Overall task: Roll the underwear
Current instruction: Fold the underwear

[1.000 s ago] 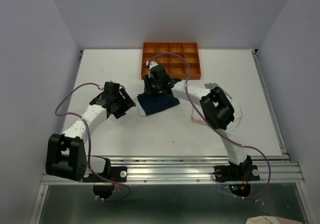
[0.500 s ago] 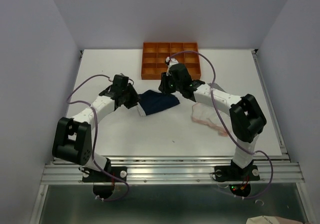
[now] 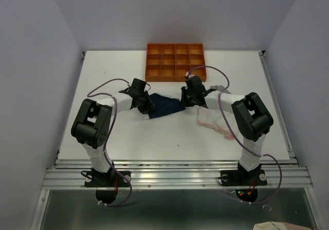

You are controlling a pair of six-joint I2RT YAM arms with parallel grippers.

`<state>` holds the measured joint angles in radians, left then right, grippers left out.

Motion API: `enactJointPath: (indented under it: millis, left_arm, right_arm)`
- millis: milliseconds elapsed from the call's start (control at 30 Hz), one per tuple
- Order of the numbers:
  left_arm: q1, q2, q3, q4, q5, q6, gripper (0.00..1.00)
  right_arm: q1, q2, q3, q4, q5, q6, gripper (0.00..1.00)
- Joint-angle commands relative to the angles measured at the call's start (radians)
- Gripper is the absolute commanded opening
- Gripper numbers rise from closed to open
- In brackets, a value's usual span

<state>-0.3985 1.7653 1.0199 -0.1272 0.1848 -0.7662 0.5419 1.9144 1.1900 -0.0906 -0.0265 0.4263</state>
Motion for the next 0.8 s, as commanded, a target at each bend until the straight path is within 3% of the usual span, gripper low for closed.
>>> enactJointPath:
  millis: [0, 233, 500, 633, 667, 767]
  left_arm:
    - [-0.013, -0.001, -0.056, 0.011, 0.035, 0.028, 0.37]
    - [-0.017, -0.072, -0.141, -0.014, 0.018, 0.042, 0.38]
    - [-0.056, -0.225, -0.219, -0.092, -0.015, 0.054, 0.49]
    - [-0.057, -0.273, -0.204, -0.118, -0.054, 0.041, 0.51]
    - [-0.057, -0.283, -0.189, -0.126, -0.067, 0.041, 0.51]
    - [-0.057, -0.322, -0.162, -0.143, -0.077, 0.041, 0.52]
  right_arm:
    - [0.000, -0.003, -0.058, 0.026, -0.027, 0.026, 0.20]
    - [0.000, -0.060, -0.237, 0.026, -0.023, 0.098, 0.17]
    - [0.041, -0.239, -0.409, 0.069, -0.144, 0.062, 0.16]
    - [0.059, -0.293, -0.385, 0.069, -0.147, 0.025, 0.22]
    - [0.059, -0.307, -0.374, 0.069, -0.144, 0.014, 0.28]
    - [0.059, -0.366, -0.308, 0.068, -0.142, -0.053, 0.35]
